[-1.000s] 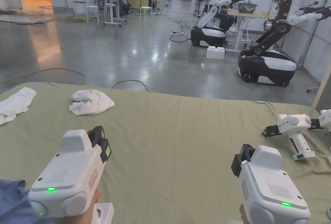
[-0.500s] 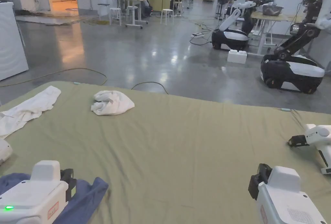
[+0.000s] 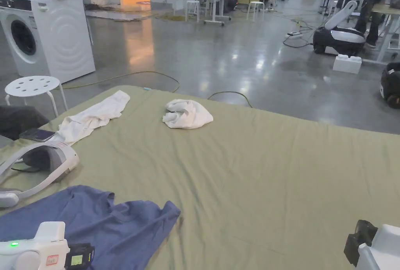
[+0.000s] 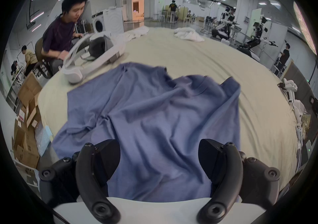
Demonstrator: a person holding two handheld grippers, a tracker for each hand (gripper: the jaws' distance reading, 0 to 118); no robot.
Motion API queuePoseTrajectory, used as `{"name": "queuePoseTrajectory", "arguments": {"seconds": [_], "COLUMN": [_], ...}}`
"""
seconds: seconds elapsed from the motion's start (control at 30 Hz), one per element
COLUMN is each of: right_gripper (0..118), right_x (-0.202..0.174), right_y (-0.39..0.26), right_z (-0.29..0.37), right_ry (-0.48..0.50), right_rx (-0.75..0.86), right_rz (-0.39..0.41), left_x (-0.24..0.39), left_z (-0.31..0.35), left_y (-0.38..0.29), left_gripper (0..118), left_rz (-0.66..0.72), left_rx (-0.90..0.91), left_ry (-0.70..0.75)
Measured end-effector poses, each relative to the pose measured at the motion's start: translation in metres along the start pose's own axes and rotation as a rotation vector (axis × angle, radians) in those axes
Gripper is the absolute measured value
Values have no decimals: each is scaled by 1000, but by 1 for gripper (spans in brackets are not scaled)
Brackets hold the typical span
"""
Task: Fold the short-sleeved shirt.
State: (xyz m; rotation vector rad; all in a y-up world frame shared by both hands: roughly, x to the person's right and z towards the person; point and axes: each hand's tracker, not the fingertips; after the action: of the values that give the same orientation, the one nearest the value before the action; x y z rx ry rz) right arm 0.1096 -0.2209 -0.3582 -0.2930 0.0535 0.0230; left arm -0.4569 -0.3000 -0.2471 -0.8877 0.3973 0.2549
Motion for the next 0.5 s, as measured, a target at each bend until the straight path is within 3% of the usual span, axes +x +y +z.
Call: {"name": "queuePoseTrajectory", "arguments": {"seconds": [0.07,0.17,0.2,0.3,0.4,0.43,0.47,0.5], "right_gripper": [2,2,2,2,2,2,2,2], "right_x": [-2,-3,-4,-4,-4,-5,-5,-5], "right_y": [-1,-2,-3,-4,-6,-6,-6,-7], "right_z": [-1,-2,-2,-2,-4,-4,-4,-6], "right_ry": [4,7,7,4,2,2,3,2], "right_rx": [-7,-19,-20,-27,-35,-37,-39,-42], "right_rz": [9,14,14,22,23,22,23,25], "left_x": [-2,0,6,8,4,2,0,-3], "left_z": [-17,-40,-42,-44,-47,-47,-48,-50], "left_y": [-3,-14,-18,-21,-21,-20,-19,-20], "left_gripper": [94,81,78,73,43,29,7,0], "left_rz": [22,29,-4,-90,-92,-83,-83,-104], "left_rx": [-49,-132,-122,-53,-37,-30,-24,-20], "left_ry": [-12,-41,14,4,13,30,43,88]}}
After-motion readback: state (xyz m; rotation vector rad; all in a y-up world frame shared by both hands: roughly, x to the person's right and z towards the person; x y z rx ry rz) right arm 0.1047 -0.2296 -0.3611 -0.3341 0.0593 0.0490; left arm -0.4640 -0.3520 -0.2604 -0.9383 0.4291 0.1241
